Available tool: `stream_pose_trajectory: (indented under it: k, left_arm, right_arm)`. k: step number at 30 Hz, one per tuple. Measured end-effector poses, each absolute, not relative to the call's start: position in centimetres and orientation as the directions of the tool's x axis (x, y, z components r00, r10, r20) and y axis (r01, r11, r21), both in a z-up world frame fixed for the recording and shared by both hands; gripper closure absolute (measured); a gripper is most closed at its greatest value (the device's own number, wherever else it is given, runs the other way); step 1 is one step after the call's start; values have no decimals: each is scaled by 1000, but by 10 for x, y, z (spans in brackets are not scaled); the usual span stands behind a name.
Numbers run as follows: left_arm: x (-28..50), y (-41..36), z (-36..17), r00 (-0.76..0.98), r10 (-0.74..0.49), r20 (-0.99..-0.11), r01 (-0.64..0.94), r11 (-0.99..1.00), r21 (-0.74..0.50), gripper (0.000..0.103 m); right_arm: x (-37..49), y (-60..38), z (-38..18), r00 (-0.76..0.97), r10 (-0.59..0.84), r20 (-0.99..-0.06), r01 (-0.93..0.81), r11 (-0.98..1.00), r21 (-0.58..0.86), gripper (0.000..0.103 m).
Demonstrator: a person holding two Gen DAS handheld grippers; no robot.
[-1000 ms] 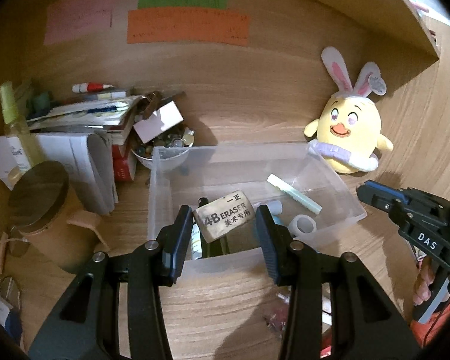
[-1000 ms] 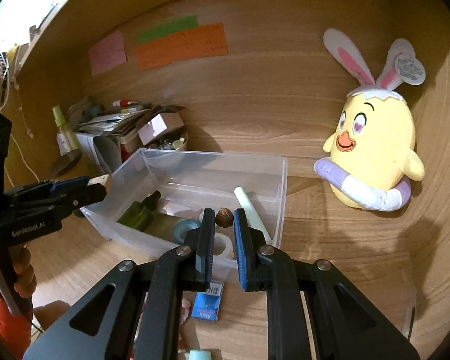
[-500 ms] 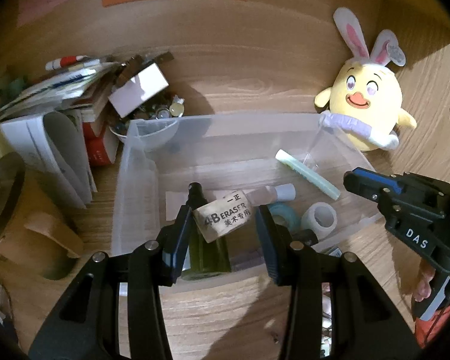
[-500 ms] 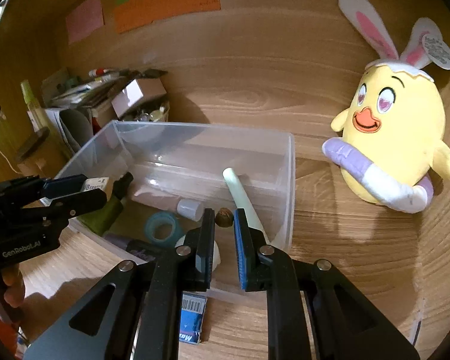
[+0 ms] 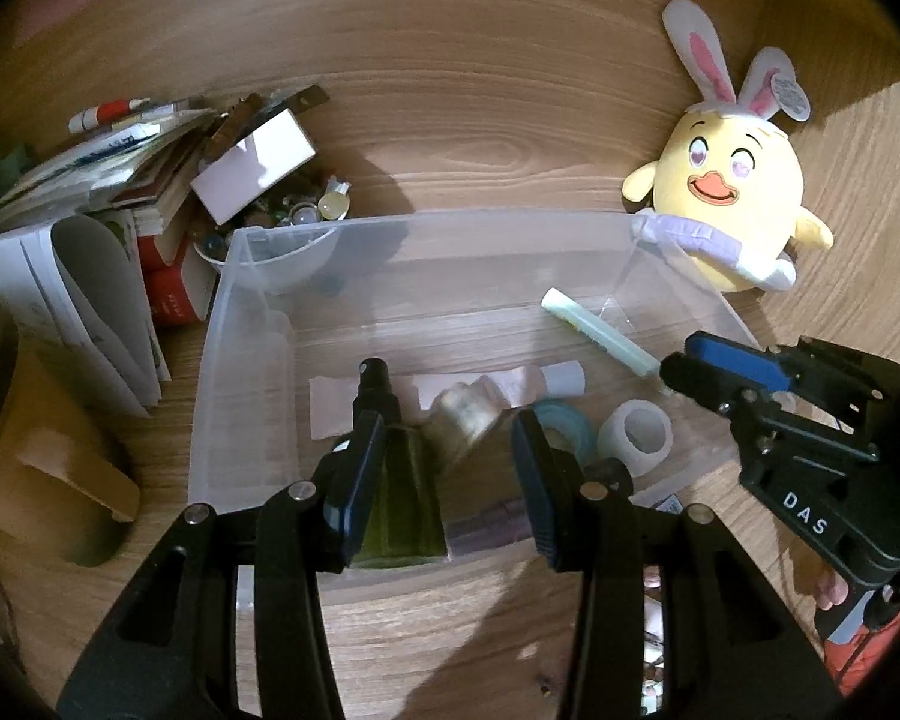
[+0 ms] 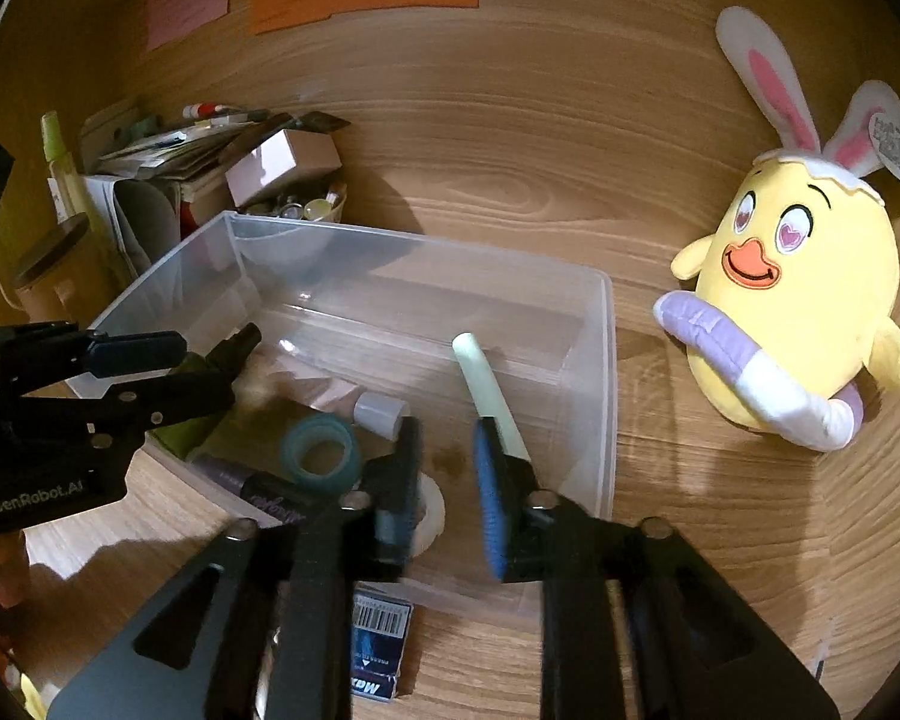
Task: Organize objects
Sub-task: 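Carry the eraser and bead over the bin and open both grippers, then grasp the white dotted block with the left gripper while the right grasps the mint-green tube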
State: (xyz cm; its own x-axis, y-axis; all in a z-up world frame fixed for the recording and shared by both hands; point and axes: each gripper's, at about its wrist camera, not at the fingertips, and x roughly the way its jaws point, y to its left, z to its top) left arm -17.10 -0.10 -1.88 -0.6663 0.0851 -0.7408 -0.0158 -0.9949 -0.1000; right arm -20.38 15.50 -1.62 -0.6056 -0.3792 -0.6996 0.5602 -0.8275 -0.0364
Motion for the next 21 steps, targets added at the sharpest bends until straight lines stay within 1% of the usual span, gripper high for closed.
stream_pose_trajectory:
  k: [1,2,4,6,8,10,12,14,18,21]
  left_arm:
    - [-169,0,-17,-671,79,-738,-15,-996,-93,59]
    - [-168,1,-15,-674,75,-735,-14,-996,-89,58]
    - [-163,3,-8,-686,70,-724,-17,-997,-81,55]
    - [-155,5,-2,-701,64,-711,-18,-997,-73,44]
    - [-149,5,3,-711,62,-701,-20,-997,-68,40]
    - [-139,7,6,-716,66,-695,-29,-997,-65,39]
    - [-129,9,7,-717,70,-694,-37,-997,-62,33]
    - [-120,10,6,-717,72,-693,-42,-997,-60,30]
    - [-101,14,-1,-698,93,-710,-68,-996,-63,30]
    - [-92,20,-12,-670,112,-734,-85,-994,-73,30]
  right_arm:
    - [-203,156,-15,-608,-380,-697,558,-829,-35,73]
    - [-201,157,-14,-609,-383,-695,558,-829,-32,69]
    - [-197,160,-10,-607,-393,-690,560,-829,-20,66]
    - [-191,163,-7,-608,-402,-684,561,-828,-12,61]
    - [-184,167,-3,-619,-402,-675,557,-830,-17,52]
    - [-175,172,2,-639,-399,-658,550,-835,-28,49]
    - [-168,178,5,-646,-400,-650,547,-837,-29,44]
    - [-161,187,8,-651,-408,-640,541,-841,-14,38]
    - [-146,205,10,-649,-422,-633,533,-846,17,38]
    - [-133,216,8,-663,-402,-631,516,-857,4,38]
